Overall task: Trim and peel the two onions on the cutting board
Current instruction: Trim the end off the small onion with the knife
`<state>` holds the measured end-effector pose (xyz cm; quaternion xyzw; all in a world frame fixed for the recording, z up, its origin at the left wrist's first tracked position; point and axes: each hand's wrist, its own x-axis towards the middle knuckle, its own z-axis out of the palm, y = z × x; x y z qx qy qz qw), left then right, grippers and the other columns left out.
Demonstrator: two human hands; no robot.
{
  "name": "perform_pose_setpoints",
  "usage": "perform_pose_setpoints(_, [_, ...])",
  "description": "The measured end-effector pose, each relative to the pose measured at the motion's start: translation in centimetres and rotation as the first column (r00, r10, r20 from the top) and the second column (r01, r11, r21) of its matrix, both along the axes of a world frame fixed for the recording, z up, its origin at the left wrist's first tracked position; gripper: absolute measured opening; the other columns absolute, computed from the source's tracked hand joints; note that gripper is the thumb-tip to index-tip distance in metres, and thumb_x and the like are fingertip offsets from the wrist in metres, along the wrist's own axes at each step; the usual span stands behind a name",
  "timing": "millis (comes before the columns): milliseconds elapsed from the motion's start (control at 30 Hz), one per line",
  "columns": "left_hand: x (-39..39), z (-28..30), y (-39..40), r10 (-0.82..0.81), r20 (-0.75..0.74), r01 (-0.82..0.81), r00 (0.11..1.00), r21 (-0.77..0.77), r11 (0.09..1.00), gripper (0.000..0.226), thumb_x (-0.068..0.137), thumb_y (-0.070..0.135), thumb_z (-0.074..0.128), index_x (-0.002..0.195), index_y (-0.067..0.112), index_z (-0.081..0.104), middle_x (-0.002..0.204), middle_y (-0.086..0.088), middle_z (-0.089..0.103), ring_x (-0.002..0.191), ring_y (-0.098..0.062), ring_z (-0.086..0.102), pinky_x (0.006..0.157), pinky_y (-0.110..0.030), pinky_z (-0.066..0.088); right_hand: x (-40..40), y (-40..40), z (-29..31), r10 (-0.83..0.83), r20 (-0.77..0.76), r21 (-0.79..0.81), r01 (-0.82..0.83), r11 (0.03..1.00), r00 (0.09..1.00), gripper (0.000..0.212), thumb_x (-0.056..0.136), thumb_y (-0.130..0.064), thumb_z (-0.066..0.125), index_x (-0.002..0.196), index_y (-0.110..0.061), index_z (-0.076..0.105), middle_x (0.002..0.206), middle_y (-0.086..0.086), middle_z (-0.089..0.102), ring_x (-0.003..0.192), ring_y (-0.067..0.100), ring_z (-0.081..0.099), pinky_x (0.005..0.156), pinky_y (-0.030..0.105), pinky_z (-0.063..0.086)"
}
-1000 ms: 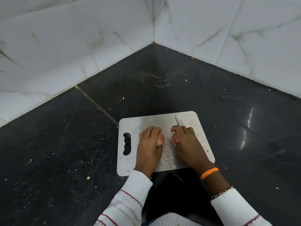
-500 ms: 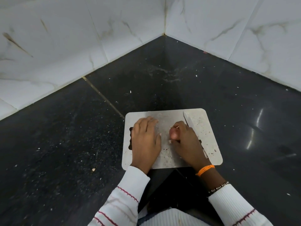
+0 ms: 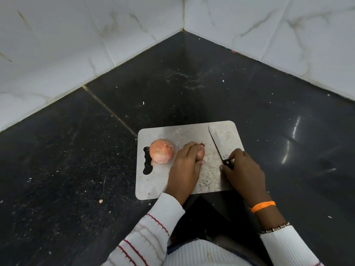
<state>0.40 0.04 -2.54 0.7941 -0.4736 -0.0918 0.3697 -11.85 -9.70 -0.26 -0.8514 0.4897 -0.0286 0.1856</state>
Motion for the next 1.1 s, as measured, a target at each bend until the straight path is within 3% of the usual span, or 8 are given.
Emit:
perform_pose_setpoints(100, [0.1,-0.1,-0.5,0.006,-0.042,-0.008,0.999,-0.047,0.999,0.029,0.079,0.001,0.065,0.106,0.011,0.063,0.115,-0.004,0.060,0.104,-0.019,0.055,0.091,-0.023,0.042,-0.2,0.0,-0.2,-0.036,0.038,0.042,0.034,0.999,0.999,0.027,0.086,-0.032,0.062,0.102,-0.013,0.052,0.106,0.007,0.061,0.094,0.030,0.059,0.072,0.035,0.047])
perform_pose_setpoints(200, [-0.1,-0.1,-0.9,0.018,-0.084,-0.024,0.996,-0.067,0.997,0.030,0.077,-0.007,0.062,0.101,0.010,0.063,0.110,-0.002,0.061,0.101,-0.012,0.053,0.088,-0.008,0.035,0.0,0.1,-0.2,-0.030,0.065,0.055,0.026,0.998,0.997,0.023,0.082,-0.028,0.063,0.098,-0.012,0.056,0.097,0.006,0.064,0.090,0.029,0.059,0.070,0.033,0.044])
perform_pose_setpoints(367, [-0.3,0.0,-1.0,0.058,-0.185,-0.067,0.981,-0.039,0.997,0.036,0.083,-0.003,0.059,0.117,0.011,0.057,0.112,0.008,0.057,0.101,-0.002,0.048,0.086,0.001,0.030,0.1,0.4,0.0,-0.111,0.189,0.246,0.063,0.967,0.976,0.014,0.083,-0.023,0.059,0.088,-0.010,0.062,0.079,0.003,0.065,0.080,0.023,0.060,0.072,0.030,0.044])
perform_pose_setpoints(500, [-0.1,0.0,-1.0,0.068,-0.183,-0.082,0.981,-0.069,0.994,0.035,0.081,0.000,0.064,0.114,0.012,0.061,0.115,0.001,0.063,0.102,0.000,0.049,0.089,-0.002,0.032,0.6,0.7,0.4,-0.345,0.372,0.605,0.056,0.794,0.862,0.020,0.090,-0.013,0.046,0.078,-0.004,0.060,0.063,0.006,0.060,0.055,0.017,0.052,0.059,0.031,0.044])
perform_pose_setpoints(600, [-0.1,-0.1,-1.1,0.075,-0.136,-0.085,0.988,-0.073,0.994,0.038,0.077,0.001,0.069,0.113,0.013,0.063,0.118,0.001,0.058,0.105,-0.003,0.047,0.090,0.001,0.027,0.6,1.4,0.9,-0.432,0.399,0.734,0.001,0.679,0.809,0.018,0.093,-0.017,0.044,0.081,-0.012,0.056,0.063,0.003,0.053,0.053,0.012,0.043,0.052,0.025,0.036])
perform_pose_setpoints(767, [0.3,-0.2,-1.2,0.096,-0.158,-0.110,0.983,-0.085,0.990,0.032,0.076,0.003,0.071,0.106,0.012,0.065,0.106,0.002,0.059,0.096,-0.007,0.051,0.084,-0.002,0.035,0.4,1.9,0.1,-0.264,0.412,0.624,-0.060,0.779,0.872,0.004,0.095,-0.020,0.049,0.094,-0.020,0.054,0.073,-0.004,0.053,0.067,0.012,0.049,0.063,0.026,0.039])
perform_pose_setpoints(967, [0.6,-0.2,-1.1,0.123,-0.222,-0.140,0.967,-0.060,0.988,0.026,0.078,0.005,0.071,0.103,0.010,0.065,0.103,0.006,0.061,0.094,-0.005,0.053,0.085,-0.009,0.041,-0.1,1.8,0.4,0.010,0.363,0.344,-0.144,0.928,0.932,0.023,0.091,-0.007,0.050,0.113,-0.014,0.051,0.086,0.000,0.060,0.071,0.015,0.052,0.063,0.025,0.041])
perform_pose_setpoints(1100, [0.6,-0.1,-1.0,0.123,-0.273,-0.146,0.954,-0.063,0.987,0.029,0.081,0.006,0.069,0.109,0.010,0.065,0.107,0.005,0.063,0.098,-0.007,0.055,0.089,-0.020,0.045,-0.4,1.9,0.4,0.064,0.326,0.209,-0.138,0.968,0.943,0.027,0.090,-0.008,0.051,0.116,-0.015,0.047,0.073,-0.003,0.058,0.066,0.024,0.055,0.062,0.030,0.040])
